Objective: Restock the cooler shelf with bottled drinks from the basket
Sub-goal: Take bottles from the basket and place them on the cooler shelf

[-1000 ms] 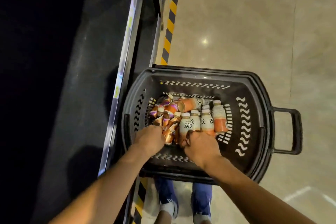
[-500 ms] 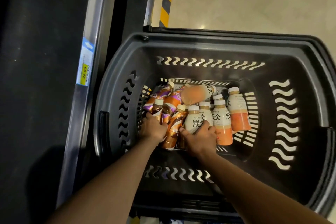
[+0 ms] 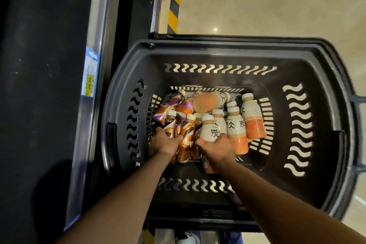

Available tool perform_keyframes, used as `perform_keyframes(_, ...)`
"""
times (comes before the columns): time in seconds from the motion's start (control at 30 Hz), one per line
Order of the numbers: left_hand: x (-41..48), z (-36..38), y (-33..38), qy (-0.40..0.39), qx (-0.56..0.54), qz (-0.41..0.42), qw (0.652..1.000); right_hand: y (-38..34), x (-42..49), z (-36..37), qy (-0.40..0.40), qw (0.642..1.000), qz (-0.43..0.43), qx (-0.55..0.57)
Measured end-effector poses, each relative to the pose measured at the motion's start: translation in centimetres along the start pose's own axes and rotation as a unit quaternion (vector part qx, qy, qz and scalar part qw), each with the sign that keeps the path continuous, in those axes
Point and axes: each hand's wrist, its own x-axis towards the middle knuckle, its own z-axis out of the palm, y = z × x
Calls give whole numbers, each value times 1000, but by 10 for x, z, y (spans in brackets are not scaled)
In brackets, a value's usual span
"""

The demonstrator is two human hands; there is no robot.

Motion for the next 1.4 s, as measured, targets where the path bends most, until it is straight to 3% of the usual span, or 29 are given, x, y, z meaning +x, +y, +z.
perform_keyframes(0.07, -31, -16, 7, -7, -58, 8, 998, -5, -24, -22, -2, 998, -3, 59)
perform_keyframes(0.23, -127, -70, 33, -91, -165, 57, 981, -15, -103, -99, 4, 994, -60, 90)
perform_keyframes(0.53, -363, -199, 112, -128, -231, 119, 957, -45, -289, -265, 45, 981, -73, 172)
perform_keyframes(0.83, -554, -286, 144, -114, -247, 183, 945, -46, -469, -394, 63, 951, -135, 271)
perform_keyframes(1.23, -710, -372, 152, -124, -337, 308, 881, -74, -606, -476, 106, 902, -276, 314)
perform_keyframes(1.4, -742, -401, 135, -58, -394, 317, 861, -96, -638, -482, 85, 891, -344, 282)
